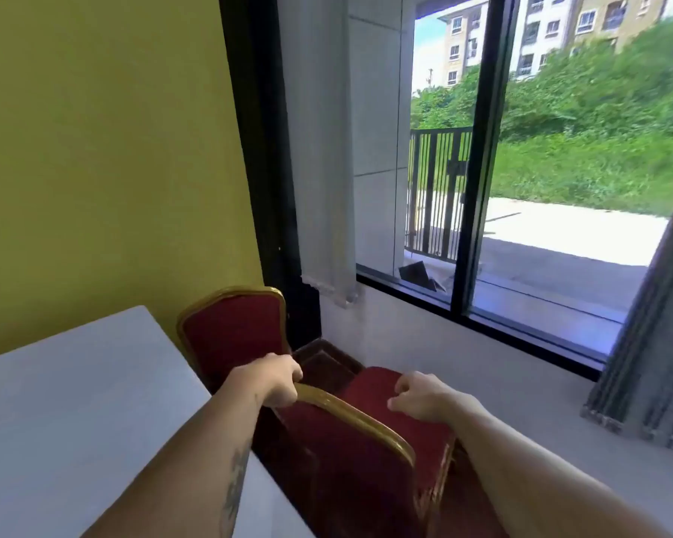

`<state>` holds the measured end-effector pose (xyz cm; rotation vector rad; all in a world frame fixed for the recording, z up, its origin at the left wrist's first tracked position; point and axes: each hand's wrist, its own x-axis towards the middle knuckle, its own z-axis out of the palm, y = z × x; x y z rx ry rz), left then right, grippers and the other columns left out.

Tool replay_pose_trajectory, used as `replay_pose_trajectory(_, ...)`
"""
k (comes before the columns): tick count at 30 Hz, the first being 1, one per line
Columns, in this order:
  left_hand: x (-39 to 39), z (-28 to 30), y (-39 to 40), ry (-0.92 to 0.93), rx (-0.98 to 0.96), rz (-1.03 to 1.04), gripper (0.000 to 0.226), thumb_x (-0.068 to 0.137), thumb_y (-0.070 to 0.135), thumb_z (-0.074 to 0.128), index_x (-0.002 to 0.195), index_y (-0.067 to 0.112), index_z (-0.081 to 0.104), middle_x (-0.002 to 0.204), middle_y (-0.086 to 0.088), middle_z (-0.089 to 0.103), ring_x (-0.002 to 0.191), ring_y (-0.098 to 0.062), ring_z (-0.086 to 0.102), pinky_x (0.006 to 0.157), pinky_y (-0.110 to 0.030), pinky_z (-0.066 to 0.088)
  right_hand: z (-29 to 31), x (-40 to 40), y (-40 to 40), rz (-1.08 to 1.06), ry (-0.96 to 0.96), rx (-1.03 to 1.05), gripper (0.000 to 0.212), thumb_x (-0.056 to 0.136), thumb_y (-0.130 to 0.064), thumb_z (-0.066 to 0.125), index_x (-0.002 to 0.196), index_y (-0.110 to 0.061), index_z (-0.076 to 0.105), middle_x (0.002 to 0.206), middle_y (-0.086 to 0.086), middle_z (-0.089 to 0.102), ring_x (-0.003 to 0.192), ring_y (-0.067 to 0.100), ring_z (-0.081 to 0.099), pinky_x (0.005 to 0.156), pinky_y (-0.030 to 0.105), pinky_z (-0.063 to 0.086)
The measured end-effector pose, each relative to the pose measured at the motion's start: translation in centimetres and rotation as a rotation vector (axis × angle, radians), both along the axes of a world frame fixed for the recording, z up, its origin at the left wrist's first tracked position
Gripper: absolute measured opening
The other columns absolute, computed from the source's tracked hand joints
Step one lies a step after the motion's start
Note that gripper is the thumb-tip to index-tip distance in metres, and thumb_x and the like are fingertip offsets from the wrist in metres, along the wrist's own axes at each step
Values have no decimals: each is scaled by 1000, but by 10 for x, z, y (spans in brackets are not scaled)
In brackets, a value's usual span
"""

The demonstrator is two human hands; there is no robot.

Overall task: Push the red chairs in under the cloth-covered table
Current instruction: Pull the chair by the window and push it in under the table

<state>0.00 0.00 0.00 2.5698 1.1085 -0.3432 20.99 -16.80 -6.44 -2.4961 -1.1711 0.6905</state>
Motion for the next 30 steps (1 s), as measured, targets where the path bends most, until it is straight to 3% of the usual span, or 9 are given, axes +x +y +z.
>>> replay_pose_trajectory(2, 16, -11, -3, 93, -7, -12, 73, 79, 10, 52, 148, 32, 48, 144, -6, 49, 129, -29, 52, 102, -40, 47, -9, 2, 0, 9, 19, -22, 48, 82, -46, 64, 123, -22, 67, 121, 3, 65, 105, 23, 64, 87, 34, 53)
replay_pose_trajectory(5, 35, -38, -2, 104, -22, -12, 85, 81, 9, 50, 159, 35, 26, 160, -4, 33, 143, -31, 38, 112, -43, 39, -28, -3, 2, 29, 79, -73, 56, 73, -48, 62, 124, -23, 65, 110, 0, 64, 97, 21, 65, 83, 34, 56)
replay_pose_trajectory(7, 46, -52, 3, 109, 8, -36, 86, 82, 9, 48, 160, 35, 20, 163, 2, 29, 146, -32, 33, 116, -46, 34, -42, -4, 6, 30, 109, -88, 59, 71, -49, 63, 126, -25, 62, 108, -1, 62, 95, 21, 65, 83, 37, 57)
replay_pose_trajectory(12, 68, -83, 10, 190, 130, -137, 64, 83, 13, 51, 144, 31, 47, 142, 1, 44, 133, -28, 41, 115, -53, 28, -76, -7, 12, 87, 58, -131, 42, 78, -40, 63, 118, -26, 62, 110, 2, 63, 102, 28, 65, 84, 36, 54)
replay_pose_trajectory(16, 87, -99, 31, 220, 220, -166, 58, 81, 17, 56, 138, 28, 52, 134, -2, 49, 126, -27, 52, 113, -48, 31, -87, -3, 18, 155, -38, -195, 33, 83, -29, 60, 115, -24, 59, 116, 7, 64, 106, 34, 65, 82, 37, 51)
replay_pose_trajectory(21, 100, -118, 53, 232, 198, -253, 46, 73, 24, 54, 116, 26, 68, 122, -1, 54, 113, -26, 59, 99, -40, 44, -92, 5, 31, 146, -33, -269, 44, 74, -22, 56, 118, -23, 62, 115, 7, 66, 107, 34, 65, 84, 38, 55)
replay_pose_trajectory(25, 100, -117, 66, 173, 185, -293, 41, 62, 24, 50, 98, 23, 71, 100, -1, 70, 99, -27, 67, 81, -36, 50, -90, 8, 41, 124, 31, -280, 66, 72, -18, 54, 137, -26, 57, 123, 6, 67, 111, 31, 65, 89, 35, 56)
replay_pose_trajectory(30, 93, -112, 57, 181, 232, -326, 13, 63, 20, 55, 75, 19, 59, 73, 1, 56, 79, -25, 64, 64, -32, 47, -87, 8, 41, 165, 64, -304, 69, 72, -15, 49, 140, -30, 56, 115, 6, 67, 103, 28, 67, 84, 33, 58)
